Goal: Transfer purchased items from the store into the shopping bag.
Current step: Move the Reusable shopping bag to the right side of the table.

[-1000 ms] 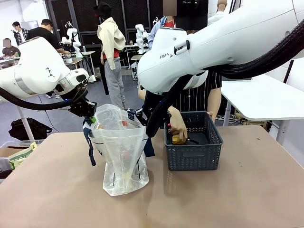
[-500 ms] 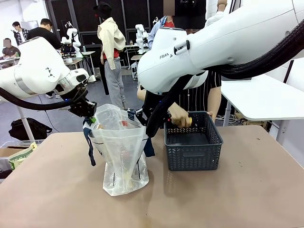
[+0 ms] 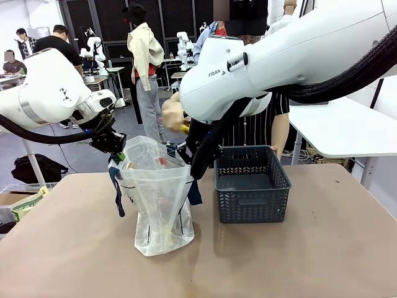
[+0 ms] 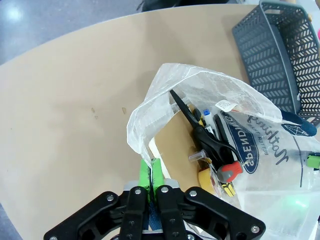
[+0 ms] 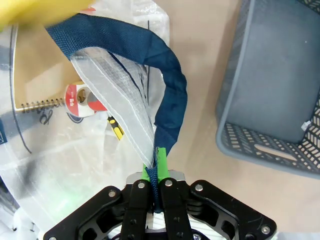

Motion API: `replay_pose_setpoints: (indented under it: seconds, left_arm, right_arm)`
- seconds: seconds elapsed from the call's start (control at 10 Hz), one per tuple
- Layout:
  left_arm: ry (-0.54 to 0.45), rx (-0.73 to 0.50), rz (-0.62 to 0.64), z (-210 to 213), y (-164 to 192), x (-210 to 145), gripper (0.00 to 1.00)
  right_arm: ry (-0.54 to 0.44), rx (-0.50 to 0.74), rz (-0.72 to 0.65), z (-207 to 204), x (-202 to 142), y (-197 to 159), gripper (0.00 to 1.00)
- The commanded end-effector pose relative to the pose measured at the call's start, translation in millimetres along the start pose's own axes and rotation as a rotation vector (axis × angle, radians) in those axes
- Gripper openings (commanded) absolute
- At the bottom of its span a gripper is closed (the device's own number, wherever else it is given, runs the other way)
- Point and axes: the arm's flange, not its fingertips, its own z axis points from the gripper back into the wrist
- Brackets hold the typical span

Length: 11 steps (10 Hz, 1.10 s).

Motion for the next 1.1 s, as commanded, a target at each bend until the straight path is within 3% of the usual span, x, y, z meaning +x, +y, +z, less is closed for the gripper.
replay_pose_setpoints:
  seconds: [0.0, 1.0]
  left_arm:
    - [-0.001, 0.001, 0.001, 0.6, 0.6, 0.2, 0.0]
    - [-0.001, 0.001, 0.001, 0.6, 0.6, 0.2, 0.0]
  right_arm:
    - [-0.001, 0.0, 0.004, 0.4, -0.1, 0.1, 0.0]
    - [-0.001, 0.0, 0.004, 0.4, -0.1, 0.1, 0.0]
